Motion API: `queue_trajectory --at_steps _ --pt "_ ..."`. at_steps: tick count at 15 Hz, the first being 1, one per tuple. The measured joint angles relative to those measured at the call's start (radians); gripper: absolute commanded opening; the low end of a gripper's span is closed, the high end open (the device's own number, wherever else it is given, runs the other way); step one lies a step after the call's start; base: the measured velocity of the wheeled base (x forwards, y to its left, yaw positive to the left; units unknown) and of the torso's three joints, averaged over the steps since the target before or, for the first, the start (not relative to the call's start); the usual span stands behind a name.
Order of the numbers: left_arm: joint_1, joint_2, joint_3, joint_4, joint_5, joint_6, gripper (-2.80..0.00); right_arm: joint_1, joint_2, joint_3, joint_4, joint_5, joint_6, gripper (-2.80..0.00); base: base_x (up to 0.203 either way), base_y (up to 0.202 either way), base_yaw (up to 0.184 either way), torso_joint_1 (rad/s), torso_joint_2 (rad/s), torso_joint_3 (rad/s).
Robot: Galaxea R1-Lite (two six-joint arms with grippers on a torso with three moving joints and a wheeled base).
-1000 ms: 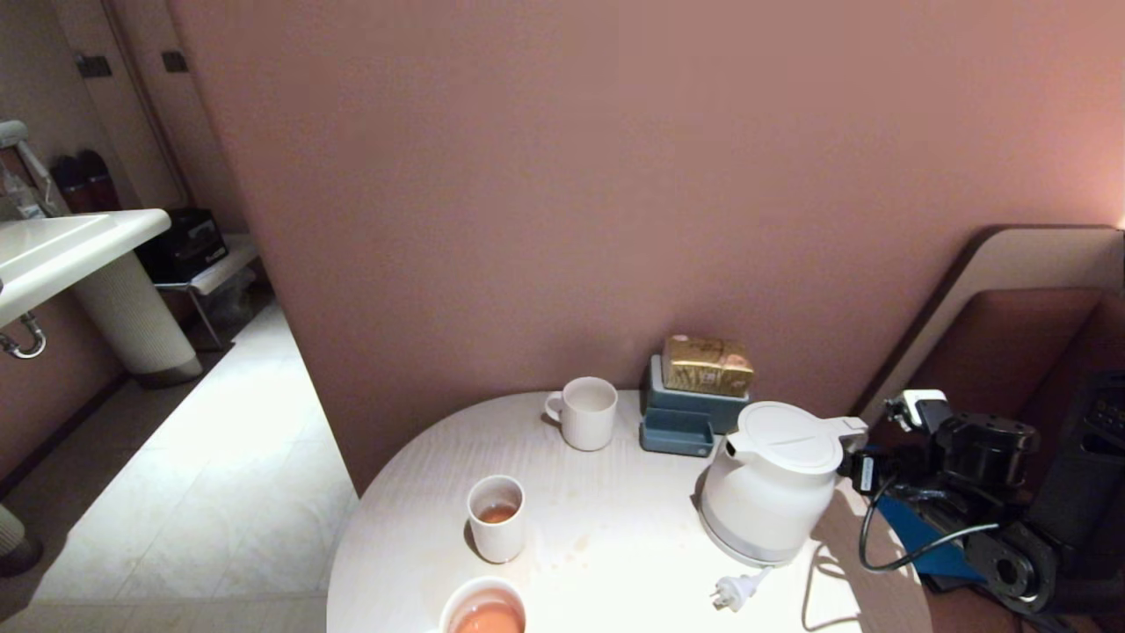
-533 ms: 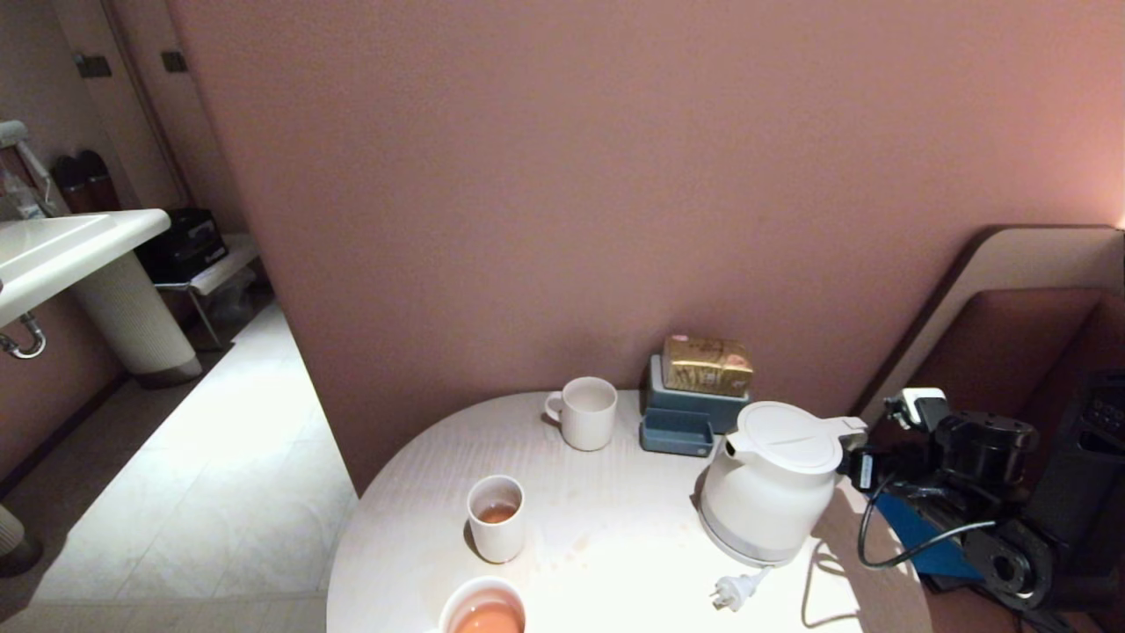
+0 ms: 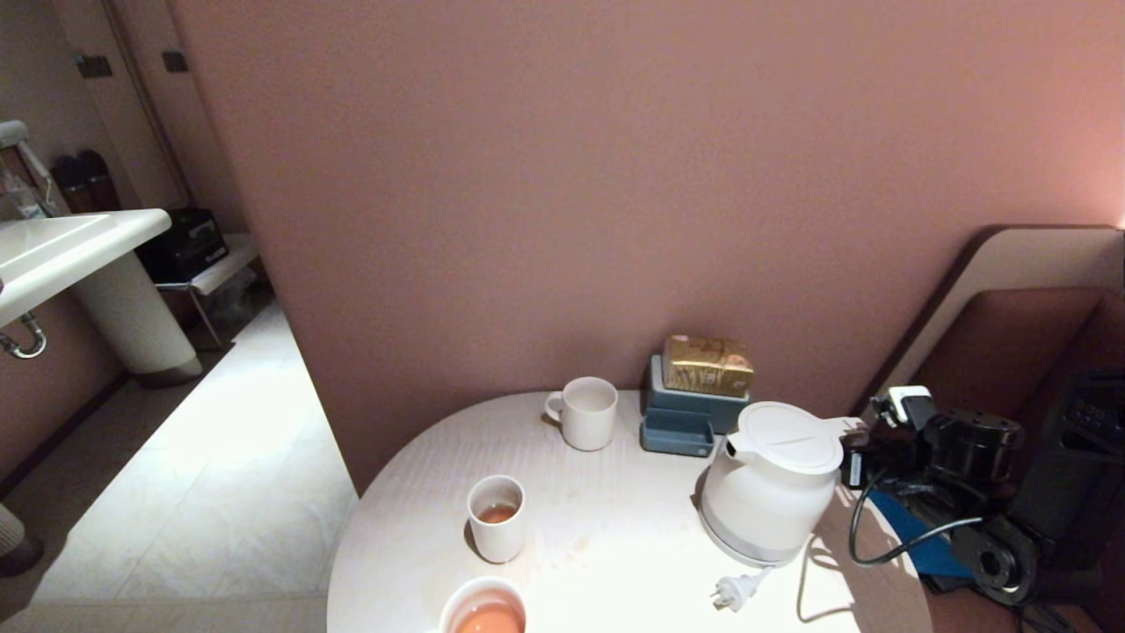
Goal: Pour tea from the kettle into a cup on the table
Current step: Pick up the kettle
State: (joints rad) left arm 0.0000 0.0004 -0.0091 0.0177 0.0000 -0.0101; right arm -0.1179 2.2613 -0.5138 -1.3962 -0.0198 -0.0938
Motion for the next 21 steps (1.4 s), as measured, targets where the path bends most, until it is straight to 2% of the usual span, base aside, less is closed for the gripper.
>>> queue_trajectory --at_steps 15,17,21 --pt "0.0 0.0 0.0 0.0 0.0 0.0 -2.8 0.022 -0.017 0.057 -0.041 0.005 -0.008 -2.8 0.0 0.0 0.0 0.0 0.0 0.0" --pt "0.0 0.0 0.0 0.0 0.0 0.0 -2.8 0.033 -0.034 0.056 -0.014 0.005 0.021 -2.8 0.0 0.0 0.0 0.0 0.0 0.0" --pt "0.0 0.0 0.0 0.0 0.0 0.0 -2.8 0.042 -0.124 -0.001 0.174 0.008 0.098 -2.8 0.0 0.0 0.0 0.0 0.0 0.0"
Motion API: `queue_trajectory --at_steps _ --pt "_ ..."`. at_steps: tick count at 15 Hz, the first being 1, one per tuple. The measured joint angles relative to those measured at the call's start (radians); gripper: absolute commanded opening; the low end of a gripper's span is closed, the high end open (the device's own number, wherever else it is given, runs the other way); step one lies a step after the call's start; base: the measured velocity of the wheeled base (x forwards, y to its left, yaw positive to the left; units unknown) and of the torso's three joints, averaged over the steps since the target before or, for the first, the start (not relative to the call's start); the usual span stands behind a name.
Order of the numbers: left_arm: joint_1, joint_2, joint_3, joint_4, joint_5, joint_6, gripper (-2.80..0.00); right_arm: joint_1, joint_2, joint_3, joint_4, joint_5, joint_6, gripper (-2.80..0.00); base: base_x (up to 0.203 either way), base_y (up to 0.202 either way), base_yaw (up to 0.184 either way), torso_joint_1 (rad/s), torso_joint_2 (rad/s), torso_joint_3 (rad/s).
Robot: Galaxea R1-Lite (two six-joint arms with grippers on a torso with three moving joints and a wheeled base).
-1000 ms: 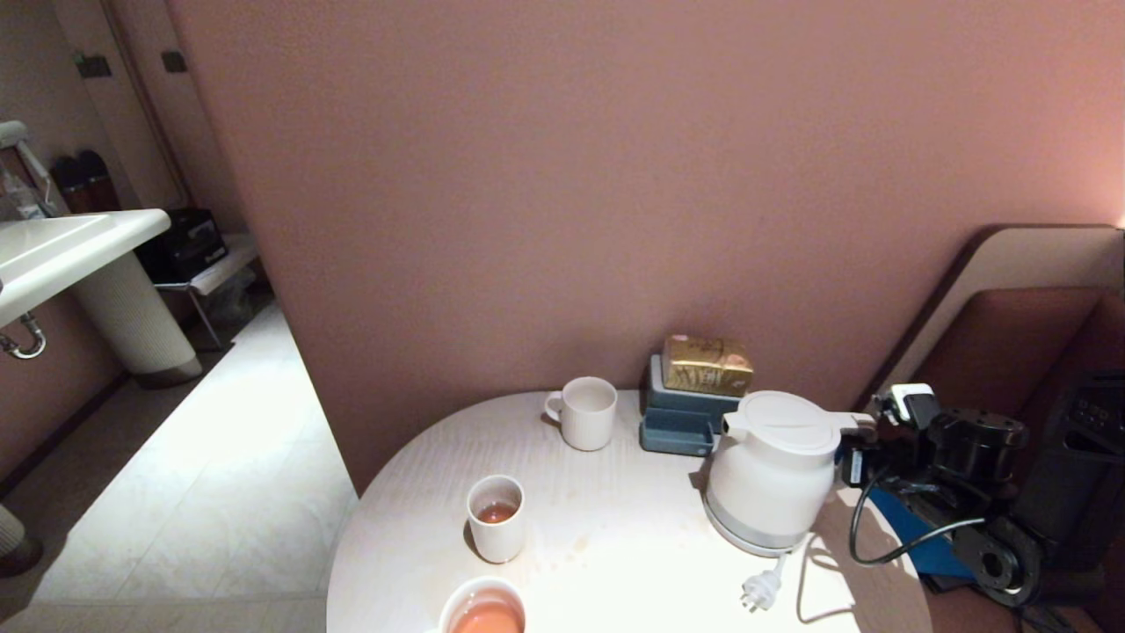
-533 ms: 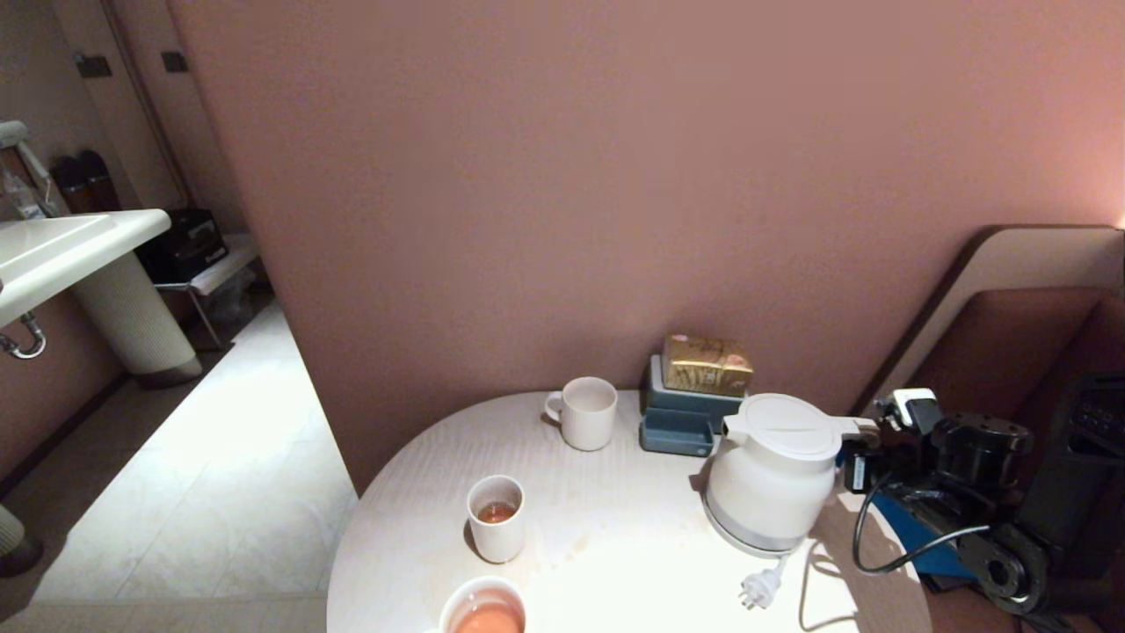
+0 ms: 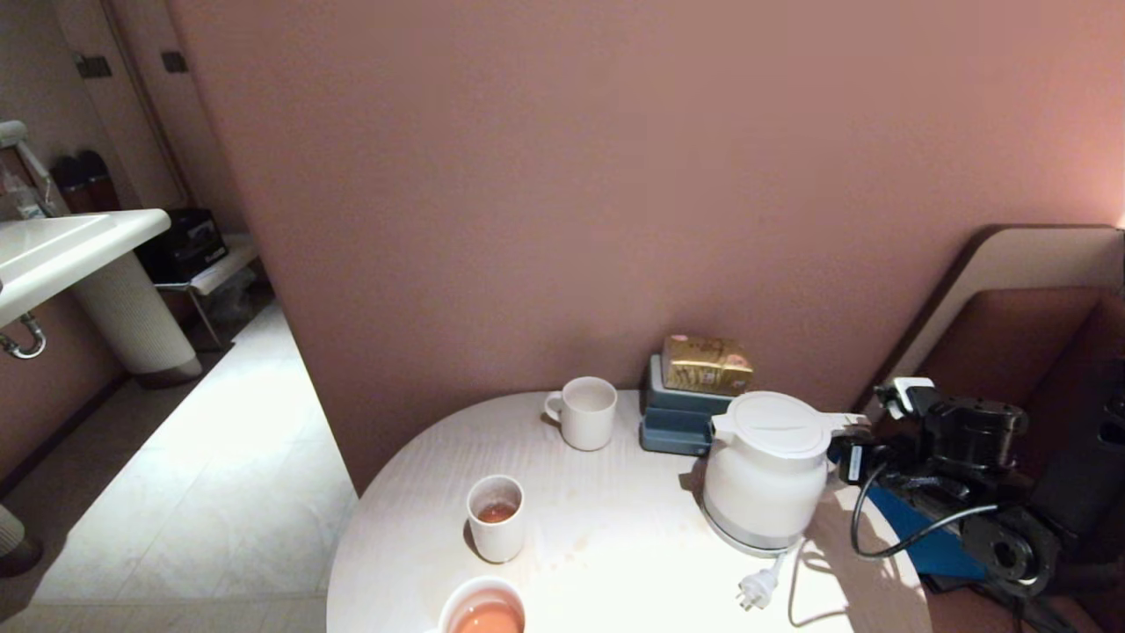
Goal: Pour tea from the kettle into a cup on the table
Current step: Pick up the kettle
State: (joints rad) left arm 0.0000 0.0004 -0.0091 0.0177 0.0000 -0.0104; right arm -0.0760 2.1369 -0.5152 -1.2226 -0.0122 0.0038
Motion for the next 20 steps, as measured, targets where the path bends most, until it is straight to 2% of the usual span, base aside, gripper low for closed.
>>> queue_trajectory --at_steps 3,12,18,20 --pt "0.0 0.0 0.0 0.0 0.0 0.0 -2.8 0.001 -0.064 -0.04 0.088 0.0 0.008 -2.8 0.0 0.0 0.0 0.0 0.0 0.0" --pt "0.0 0.0 0.0 -0.001 0.0 0.0 -2.8 0.009 -0.127 -0.041 0.118 -0.001 0.015 -2.8 0.0 0.0 0.0 0.0 0.0 0.0" --pt "0.0 0.0 0.0 0.0 0.0 0.0 -2.8 0.052 -0.29 -0.119 0.438 -0.017 0.054 -2.8 0.0 0.0 0.0 0.0 0.0 0.0" --pt "0.0 0.0 0.0 0.0 0.0 0.0 -2.8 0.096 -0.349 -0.166 0.539 -0.072 0.057 -2.8 0.0 0.0 0.0 0.0 0.0 0.0"
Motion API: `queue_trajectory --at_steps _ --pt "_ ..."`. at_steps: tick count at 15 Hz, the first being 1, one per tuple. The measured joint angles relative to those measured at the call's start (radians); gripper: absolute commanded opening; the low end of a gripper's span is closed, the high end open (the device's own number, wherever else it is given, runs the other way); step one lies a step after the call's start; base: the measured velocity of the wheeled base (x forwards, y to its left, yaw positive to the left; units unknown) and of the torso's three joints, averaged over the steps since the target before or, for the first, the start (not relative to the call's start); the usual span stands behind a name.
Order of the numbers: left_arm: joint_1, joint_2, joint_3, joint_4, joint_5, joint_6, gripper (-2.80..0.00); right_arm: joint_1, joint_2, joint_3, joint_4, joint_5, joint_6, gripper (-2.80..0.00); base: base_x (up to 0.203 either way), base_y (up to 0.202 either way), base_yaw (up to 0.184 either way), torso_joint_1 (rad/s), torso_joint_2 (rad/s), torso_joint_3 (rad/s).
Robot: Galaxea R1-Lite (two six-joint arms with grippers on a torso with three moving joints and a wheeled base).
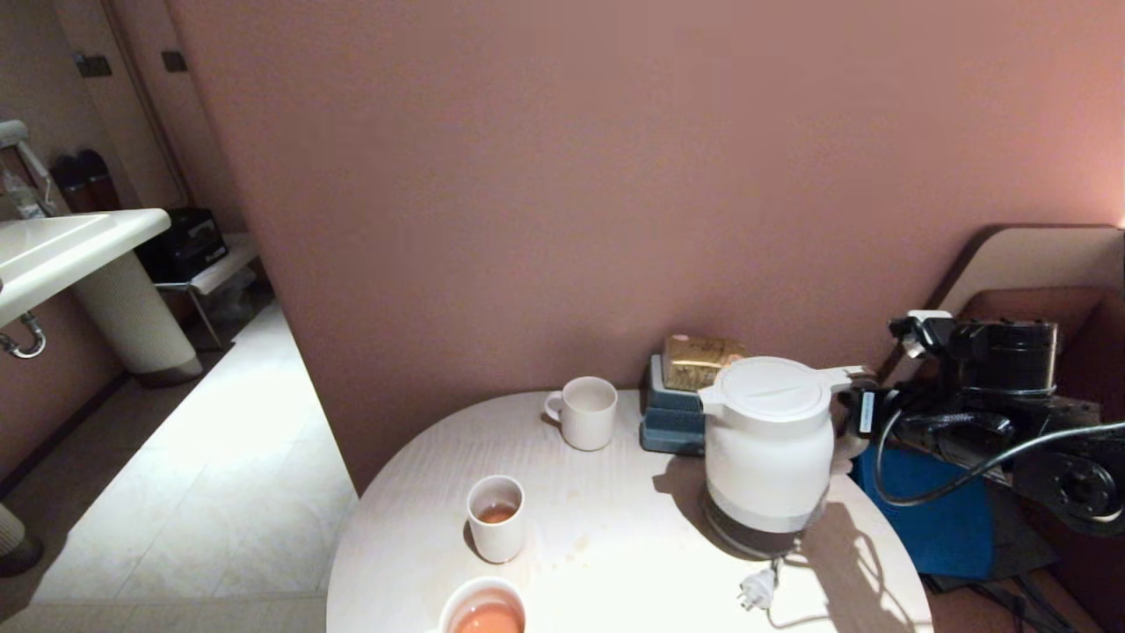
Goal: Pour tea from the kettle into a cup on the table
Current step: Pick up the kettle, then pour water into the cup
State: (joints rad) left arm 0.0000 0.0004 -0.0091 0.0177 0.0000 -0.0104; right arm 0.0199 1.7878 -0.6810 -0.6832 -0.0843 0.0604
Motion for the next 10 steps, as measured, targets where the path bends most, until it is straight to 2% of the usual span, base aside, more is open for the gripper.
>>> queue_trajectory --at_steps 2,5,10 --pt "0.0 0.0 0.0 0.0 0.0 0.0 -2.8 0.071 -0.038 -0.02 0.058 -0.064 0.0 -2.8 0.0 0.0 0.0 0.0 0.0 0.0" --pt "0.0 0.0 0.0 0.0 0.0 0.0 -2.8 0.19 -0.067 -0.037 0.067 -0.147 0.001 -2.8 0.0 0.0 0.0 0.0 0.0 0.0" --pt "0.0 0.0 0.0 0.001 0.0 0.0 -2.8 0.364 -0.051 -0.133 0.135 -0.248 0.002 -2.8 0.0 0.0 0.0 0.0 0.0 0.0"
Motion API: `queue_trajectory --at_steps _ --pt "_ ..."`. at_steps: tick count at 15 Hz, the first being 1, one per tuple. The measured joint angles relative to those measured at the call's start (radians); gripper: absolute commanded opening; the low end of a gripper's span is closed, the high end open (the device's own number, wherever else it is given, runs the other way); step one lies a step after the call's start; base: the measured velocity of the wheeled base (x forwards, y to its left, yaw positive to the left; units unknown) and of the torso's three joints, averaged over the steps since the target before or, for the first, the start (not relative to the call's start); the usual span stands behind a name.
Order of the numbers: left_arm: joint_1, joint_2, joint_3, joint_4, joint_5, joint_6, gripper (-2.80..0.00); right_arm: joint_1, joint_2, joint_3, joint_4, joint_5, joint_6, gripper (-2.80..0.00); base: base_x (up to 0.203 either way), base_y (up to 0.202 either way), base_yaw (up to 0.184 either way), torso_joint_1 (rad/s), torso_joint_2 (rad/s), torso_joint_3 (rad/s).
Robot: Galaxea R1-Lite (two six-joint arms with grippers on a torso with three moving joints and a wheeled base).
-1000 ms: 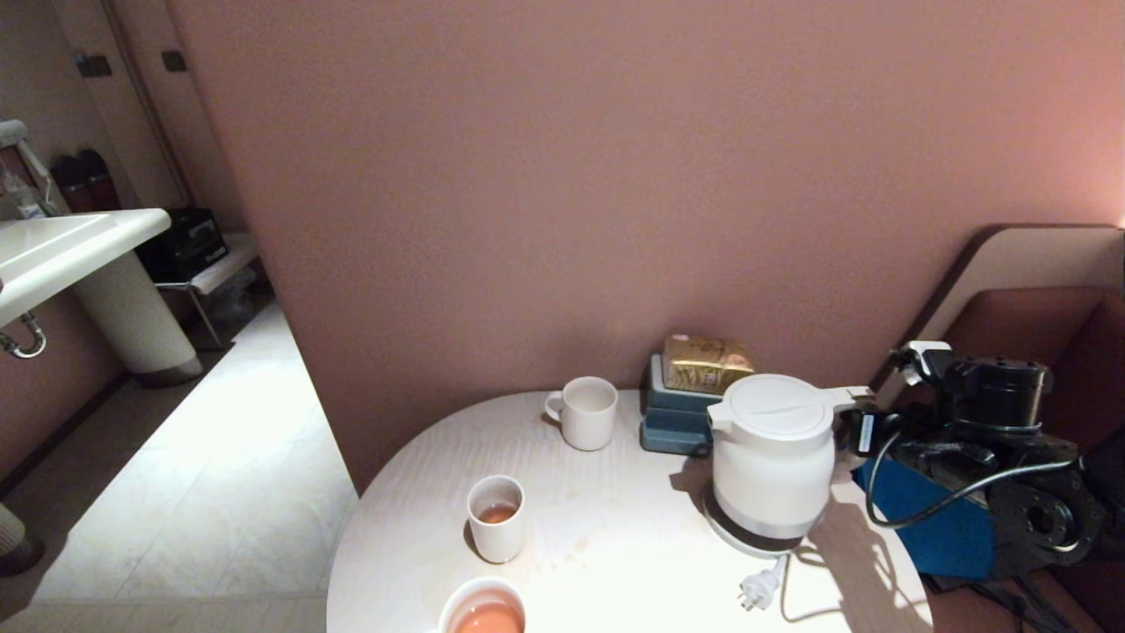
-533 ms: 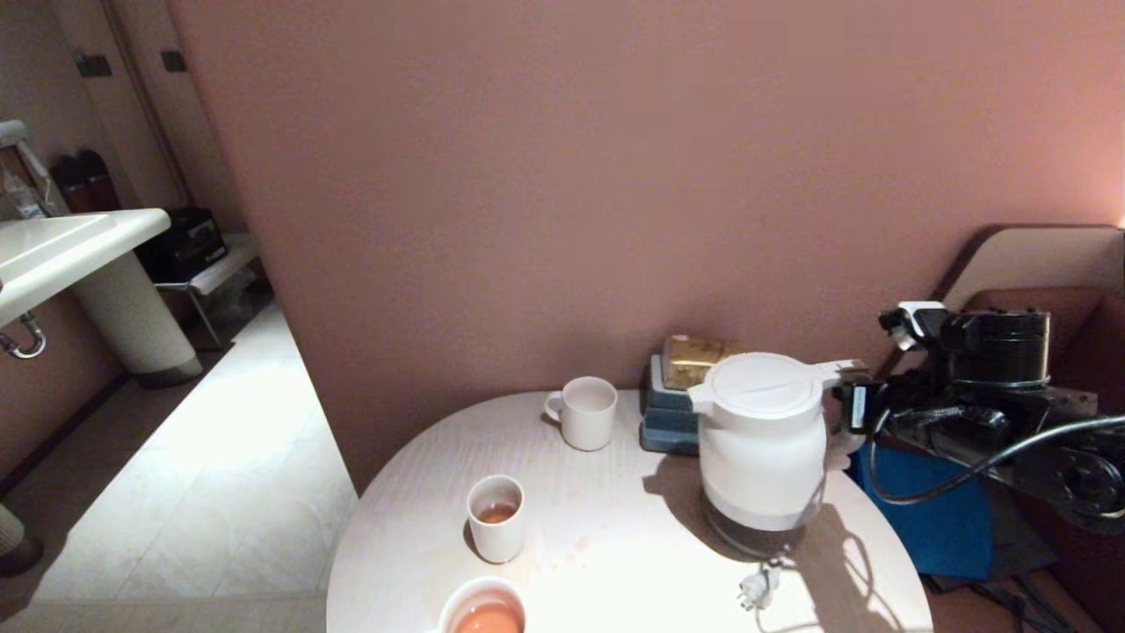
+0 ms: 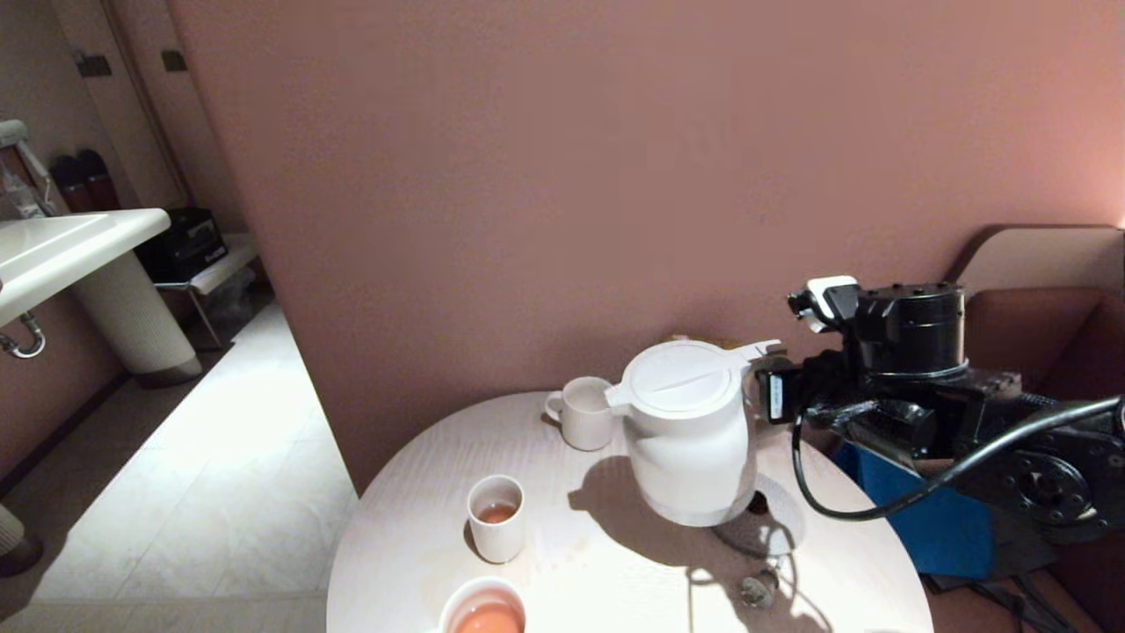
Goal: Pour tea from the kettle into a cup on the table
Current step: Pour water into the cup
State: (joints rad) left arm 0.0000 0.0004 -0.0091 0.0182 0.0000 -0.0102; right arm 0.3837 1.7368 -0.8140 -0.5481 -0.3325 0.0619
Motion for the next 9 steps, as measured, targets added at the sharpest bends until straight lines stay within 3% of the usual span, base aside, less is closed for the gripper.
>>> queue_trajectory --at_steps 9 --pt "0.0 0.0 0.0 -0.001 0.0 0.0 -2.8 0.189 0.111 -0.077 0.013 -0.108 0.0 -2.8 0.0 0.0 0.0 0.0 0.0 0.0"
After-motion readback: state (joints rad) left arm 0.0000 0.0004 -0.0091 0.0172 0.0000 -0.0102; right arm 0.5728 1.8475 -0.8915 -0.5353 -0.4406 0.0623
